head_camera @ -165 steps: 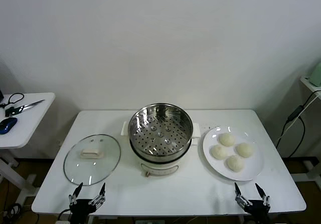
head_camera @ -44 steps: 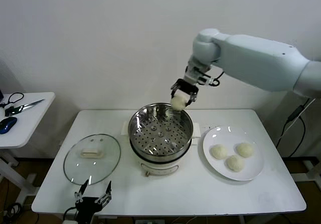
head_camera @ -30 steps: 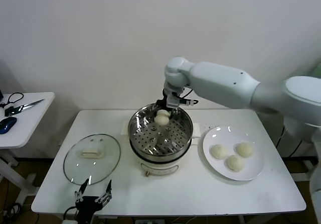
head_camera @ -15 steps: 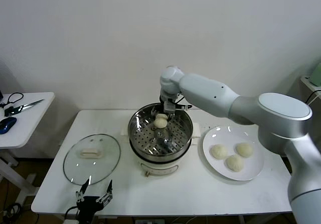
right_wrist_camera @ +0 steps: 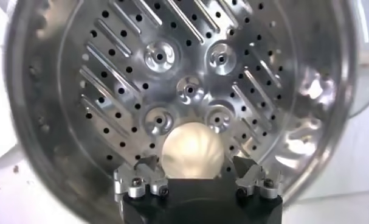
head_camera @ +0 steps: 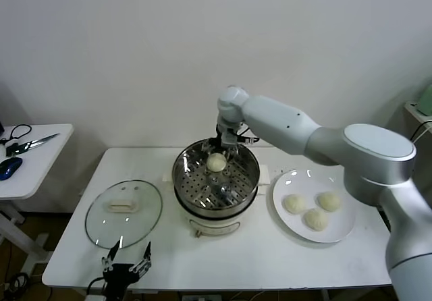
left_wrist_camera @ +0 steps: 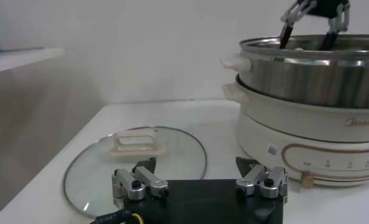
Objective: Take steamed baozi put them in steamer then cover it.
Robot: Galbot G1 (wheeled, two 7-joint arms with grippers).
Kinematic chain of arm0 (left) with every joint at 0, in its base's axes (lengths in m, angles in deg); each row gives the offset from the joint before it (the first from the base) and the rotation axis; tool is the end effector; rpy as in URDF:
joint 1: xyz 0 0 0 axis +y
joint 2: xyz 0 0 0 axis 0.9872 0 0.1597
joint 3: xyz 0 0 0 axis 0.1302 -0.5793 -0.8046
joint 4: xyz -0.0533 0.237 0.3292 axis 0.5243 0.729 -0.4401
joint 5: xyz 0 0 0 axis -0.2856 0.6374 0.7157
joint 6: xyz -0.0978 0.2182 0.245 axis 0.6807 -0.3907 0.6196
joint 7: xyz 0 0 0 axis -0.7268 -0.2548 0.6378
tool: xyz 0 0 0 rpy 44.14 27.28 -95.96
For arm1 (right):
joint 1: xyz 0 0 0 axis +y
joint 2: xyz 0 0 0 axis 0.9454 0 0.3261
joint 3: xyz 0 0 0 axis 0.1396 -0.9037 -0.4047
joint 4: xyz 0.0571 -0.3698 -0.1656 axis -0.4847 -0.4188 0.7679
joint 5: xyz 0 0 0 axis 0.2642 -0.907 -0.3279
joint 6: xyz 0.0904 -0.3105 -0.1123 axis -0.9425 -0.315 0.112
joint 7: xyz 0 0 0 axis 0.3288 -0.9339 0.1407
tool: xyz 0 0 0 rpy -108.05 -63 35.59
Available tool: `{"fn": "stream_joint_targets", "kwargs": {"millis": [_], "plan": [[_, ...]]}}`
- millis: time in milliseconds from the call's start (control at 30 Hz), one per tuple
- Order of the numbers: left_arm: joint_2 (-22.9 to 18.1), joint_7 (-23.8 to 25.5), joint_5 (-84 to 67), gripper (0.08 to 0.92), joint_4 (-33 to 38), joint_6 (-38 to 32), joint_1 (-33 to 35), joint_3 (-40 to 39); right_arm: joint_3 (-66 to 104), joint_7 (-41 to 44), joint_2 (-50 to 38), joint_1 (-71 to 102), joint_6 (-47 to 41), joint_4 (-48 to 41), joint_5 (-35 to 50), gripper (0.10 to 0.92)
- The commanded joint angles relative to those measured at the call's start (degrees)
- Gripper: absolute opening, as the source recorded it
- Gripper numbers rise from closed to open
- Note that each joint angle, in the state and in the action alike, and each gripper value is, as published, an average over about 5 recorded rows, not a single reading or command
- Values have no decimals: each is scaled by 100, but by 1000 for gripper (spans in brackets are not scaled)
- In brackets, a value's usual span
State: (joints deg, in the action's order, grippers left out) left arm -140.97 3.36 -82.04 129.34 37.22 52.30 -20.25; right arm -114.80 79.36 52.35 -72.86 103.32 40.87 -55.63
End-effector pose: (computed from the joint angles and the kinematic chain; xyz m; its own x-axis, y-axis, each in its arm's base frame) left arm 0.0521 0.0486 -0.3817 -0.9309 -0.0143 0.3650 0.0001 0.9992 0.0394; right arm 0.6735 0.1123 -0.0352 -0.1687 -0.1830 0.9685 -0.1538 -0.9657 -0.2092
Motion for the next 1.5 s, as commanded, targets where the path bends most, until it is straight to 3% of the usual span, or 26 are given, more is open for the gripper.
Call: {"fn": "stream_joint_targets", "kwargs": {"millis": [33,133,367,567,733,1033,1500], "plan": [[-4,3,22,823,2,3,1,-5,-1838,799,-1102,-1669,-1270,508,3790,823],[-21,3,46,823,4,4,11,-11,-2358,871,-1945,-1860,-2437,875,4385,823],[-23,4,32,823,24,18,-3,-9,-3312,290,-3496,-2058,-4031,1999,4012,823],[-6,2,20,823,3,12,-87,-26,-3224,-364,-4175,-1534,-5222,3057,4196,823],[26,4,7,823,-24,15,-133,-23,-2537,-605,-4173,-575,-5556,2996,4050,823],[4,1,14,823,-55,24,-128,-6,-1270,-849,-3566,915,-5687,1983,3375,823],[-23,-14,25,823,-114,-43,-15,27,-751,-1053,-3018,1678,-5818,1501,2998,823]]}}
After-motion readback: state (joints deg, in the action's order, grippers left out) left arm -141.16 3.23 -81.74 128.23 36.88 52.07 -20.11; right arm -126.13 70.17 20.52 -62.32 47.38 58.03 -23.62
